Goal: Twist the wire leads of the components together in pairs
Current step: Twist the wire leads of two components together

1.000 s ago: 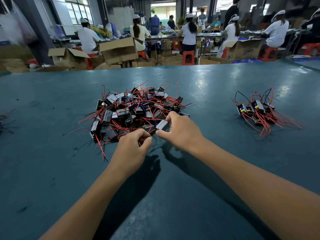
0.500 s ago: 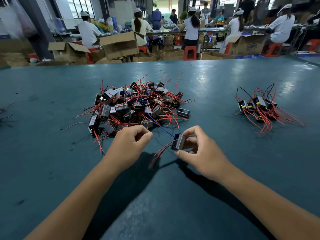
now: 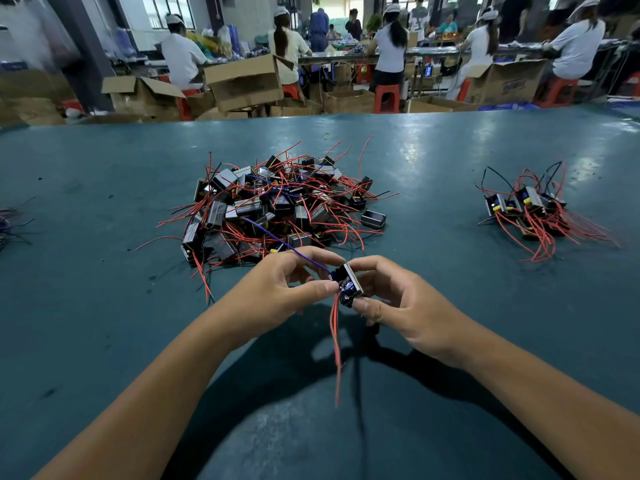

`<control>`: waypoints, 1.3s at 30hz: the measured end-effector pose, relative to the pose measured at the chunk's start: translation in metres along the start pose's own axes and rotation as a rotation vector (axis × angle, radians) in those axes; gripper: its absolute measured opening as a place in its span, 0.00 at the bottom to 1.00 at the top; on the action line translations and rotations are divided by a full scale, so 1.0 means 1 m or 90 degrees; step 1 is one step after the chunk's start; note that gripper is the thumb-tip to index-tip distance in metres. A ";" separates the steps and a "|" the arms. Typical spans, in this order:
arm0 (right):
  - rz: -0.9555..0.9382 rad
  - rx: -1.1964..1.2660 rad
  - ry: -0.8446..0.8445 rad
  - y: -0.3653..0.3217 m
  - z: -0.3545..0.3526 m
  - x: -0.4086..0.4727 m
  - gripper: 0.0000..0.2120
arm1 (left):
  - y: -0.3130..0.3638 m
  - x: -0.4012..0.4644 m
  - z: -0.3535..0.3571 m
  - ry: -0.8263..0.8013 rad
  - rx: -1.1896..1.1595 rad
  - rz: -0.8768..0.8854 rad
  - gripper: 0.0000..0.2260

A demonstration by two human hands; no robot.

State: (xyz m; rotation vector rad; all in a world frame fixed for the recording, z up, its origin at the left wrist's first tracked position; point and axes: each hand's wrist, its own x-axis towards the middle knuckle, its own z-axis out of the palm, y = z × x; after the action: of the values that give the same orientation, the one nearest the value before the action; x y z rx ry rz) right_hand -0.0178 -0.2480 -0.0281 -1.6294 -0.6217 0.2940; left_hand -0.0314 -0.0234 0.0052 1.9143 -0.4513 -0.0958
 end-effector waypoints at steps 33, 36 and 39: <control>0.018 -0.056 -0.077 -0.005 0.001 -0.003 0.19 | 0.001 -0.005 0.011 0.126 0.421 0.242 0.10; 0.016 -0.037 -0.084 -0.007 0.002 -0.003 0.18 | 0.000 -0.004 0.014 0.153 0.338 0.214 0.04; 0.021 -0.039 -0.079 -0.008 0.002 -0.003 0.17 | 0.001 -0.002 0.012 0.149 0.212 0.150 0.05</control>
State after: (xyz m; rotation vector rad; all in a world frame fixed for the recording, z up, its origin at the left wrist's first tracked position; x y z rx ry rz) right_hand -0.0229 -0.2474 -0.0213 -1.6905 -0.7032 0.4065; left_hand -0.0366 -0.0334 0.0009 2.1479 -0.5566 0.3755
